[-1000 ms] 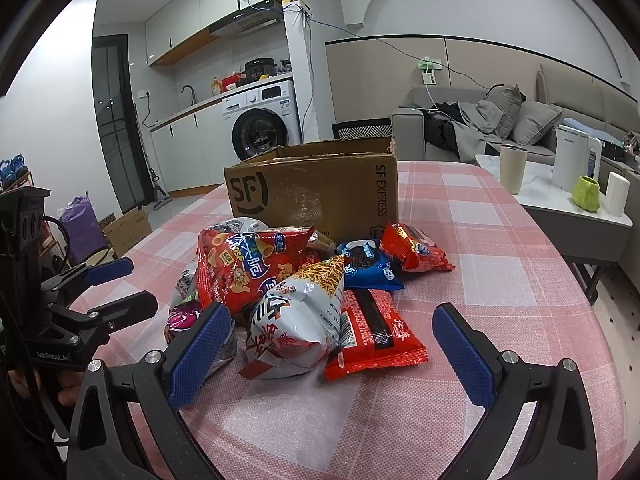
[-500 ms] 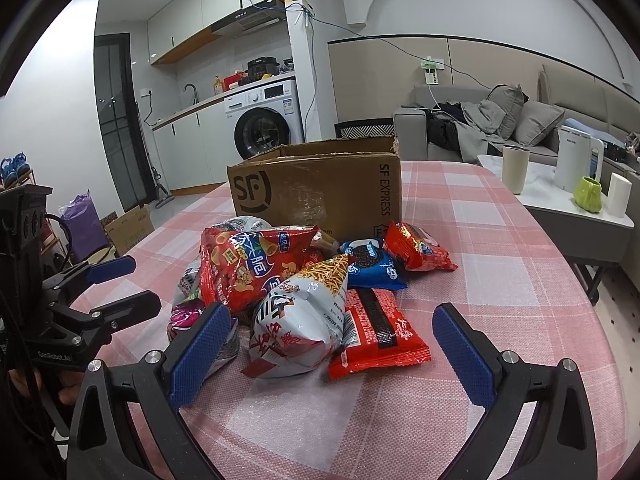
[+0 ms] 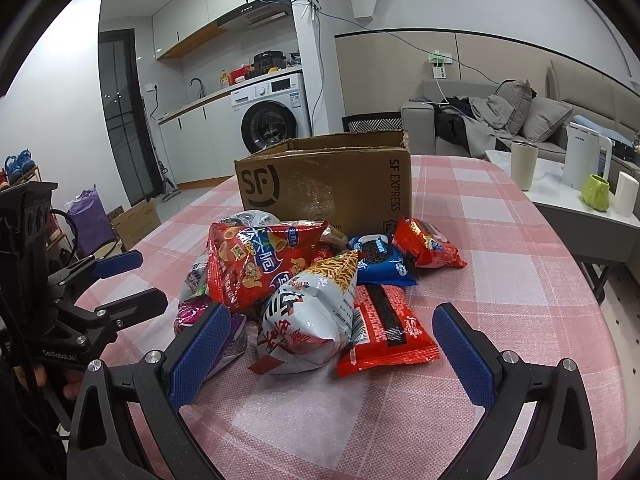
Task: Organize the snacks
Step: 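Close the right tool on the white snack bag while the left tool grasps the purple candy bag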
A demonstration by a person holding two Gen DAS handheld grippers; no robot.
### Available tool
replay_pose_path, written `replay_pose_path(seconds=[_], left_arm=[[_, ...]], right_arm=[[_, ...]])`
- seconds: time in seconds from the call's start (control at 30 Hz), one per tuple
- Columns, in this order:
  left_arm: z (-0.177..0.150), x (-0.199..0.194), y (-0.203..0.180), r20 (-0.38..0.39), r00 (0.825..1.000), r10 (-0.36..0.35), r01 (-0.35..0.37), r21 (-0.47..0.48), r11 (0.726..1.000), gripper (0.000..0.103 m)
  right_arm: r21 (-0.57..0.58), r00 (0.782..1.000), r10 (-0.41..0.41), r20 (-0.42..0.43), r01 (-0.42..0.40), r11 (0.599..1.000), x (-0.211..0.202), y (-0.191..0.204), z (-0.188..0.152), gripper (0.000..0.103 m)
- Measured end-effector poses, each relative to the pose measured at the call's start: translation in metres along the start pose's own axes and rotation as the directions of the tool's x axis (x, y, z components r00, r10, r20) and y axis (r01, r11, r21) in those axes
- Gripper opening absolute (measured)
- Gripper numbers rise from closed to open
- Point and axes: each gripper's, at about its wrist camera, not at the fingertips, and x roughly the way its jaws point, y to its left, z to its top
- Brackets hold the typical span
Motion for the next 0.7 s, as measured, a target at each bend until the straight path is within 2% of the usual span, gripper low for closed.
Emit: replay_pose_path(seconds=[0.17, 0.33, 0.47, 0.7], left_arm=[[0.001, -0.002, -0.002, -0.003, 1.000, -0.005, 0.005, 0.012, 1.000, 0.102], [0.003, 0.001, -0.008, -0.022, 0.999, -0.035, 0.036, 0.043, 0.998, 0.102], [0.003, 0.005, -0.013, -0.064, 0.995, -0.074, 0.079, 0.082, 0.994, 0.102], [0.003, 0.014, -0.023, -0.148, 0.981, -0.123, 0.143, 0.134, 0.981, 0.102]], right_arm=[[0.014, 1.000, 0.008, 0.005, -0.008, 1.000, -0.001, 0.000, 0.002, 0.103], [0.046, 1.000, -0.027, -0.010, 0.027, 0.999, 0.006, -0.005, 0.007, 0.103], [0.053, 0.997, -0.048, -0.061, 0.052, 0.997, 0.018, -0.008, 0.009, 0.103], [0.038, 0.992, -0.028, -0.124, 0.033, 0.999, 0.035, -0.005, 0.011, 0.102]])
